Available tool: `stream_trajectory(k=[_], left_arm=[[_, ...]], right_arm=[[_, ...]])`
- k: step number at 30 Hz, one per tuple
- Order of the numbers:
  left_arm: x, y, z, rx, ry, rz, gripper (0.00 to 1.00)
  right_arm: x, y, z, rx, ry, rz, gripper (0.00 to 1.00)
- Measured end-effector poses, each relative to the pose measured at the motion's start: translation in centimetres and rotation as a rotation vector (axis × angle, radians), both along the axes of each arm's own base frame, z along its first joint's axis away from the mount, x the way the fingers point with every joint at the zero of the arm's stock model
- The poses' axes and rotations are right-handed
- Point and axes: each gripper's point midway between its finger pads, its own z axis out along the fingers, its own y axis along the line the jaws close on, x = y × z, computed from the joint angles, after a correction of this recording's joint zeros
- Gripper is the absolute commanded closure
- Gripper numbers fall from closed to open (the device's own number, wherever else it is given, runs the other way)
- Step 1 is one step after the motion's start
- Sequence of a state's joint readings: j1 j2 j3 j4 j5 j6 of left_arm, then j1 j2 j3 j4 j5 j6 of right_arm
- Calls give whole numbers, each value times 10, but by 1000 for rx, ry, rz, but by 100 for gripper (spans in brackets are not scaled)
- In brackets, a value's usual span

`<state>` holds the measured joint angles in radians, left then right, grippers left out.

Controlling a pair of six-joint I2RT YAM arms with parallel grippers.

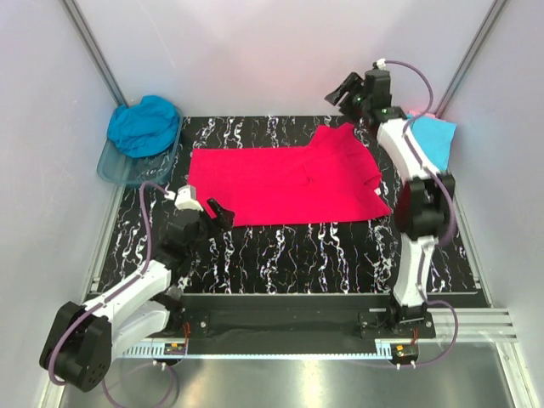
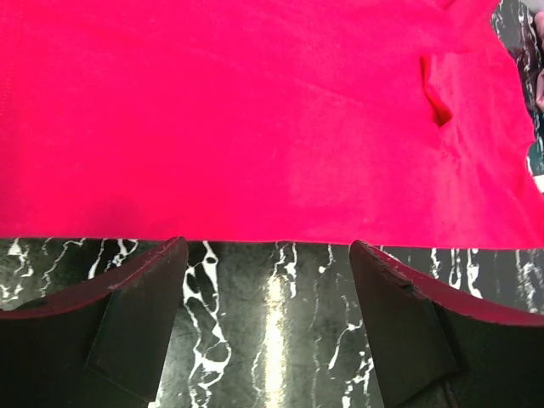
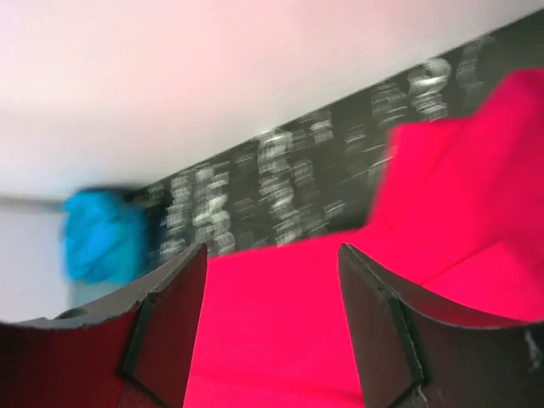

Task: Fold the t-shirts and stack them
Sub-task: Fold the tshirt

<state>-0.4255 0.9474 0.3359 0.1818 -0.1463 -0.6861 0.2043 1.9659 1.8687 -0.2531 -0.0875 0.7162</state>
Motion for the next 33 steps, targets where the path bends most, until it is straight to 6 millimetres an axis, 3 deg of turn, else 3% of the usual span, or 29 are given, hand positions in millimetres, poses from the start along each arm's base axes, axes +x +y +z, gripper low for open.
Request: stream_trajectory(k=[3, 6, 8, 11, 14, 17, 22, 27, 33], left_arm=[[-2, 0, -2, 12, -21, -17, 18], [-1, 0, -5, 24, -43, -33, 16], [4, 1, -5, 26, -55, -33, 15], [22, 13, -11, 16, -52, 3, 15], [51, 28, -18, -23, -16, 57, 15], [99, 37, -8, -126, -24, 97, 16], [170, 55, 14, -344, -132, 142, 21], [217, 67, 3, -362, -95, 149, 21], [259, 104, 33, -255, -112, 174, 22]], right_arm=[[56, -48, -74, -49, 102, 24, 31], [68, -114, -146, -71, 243, 22, 32], [62, -160, -176, -70, 316, -2, 34], [52, -215, -188, -52, 356, -50, 35], [50, -247, -178, -28, 331, -75, 35], [54, -245, -169, -11, 300, -53, 36], [59, -207, -167, 37, 284, 28, 37], [64, -174, -174, 86, 286, 84, 37], [68, -156, -190, 125, 298, 113, 37]])
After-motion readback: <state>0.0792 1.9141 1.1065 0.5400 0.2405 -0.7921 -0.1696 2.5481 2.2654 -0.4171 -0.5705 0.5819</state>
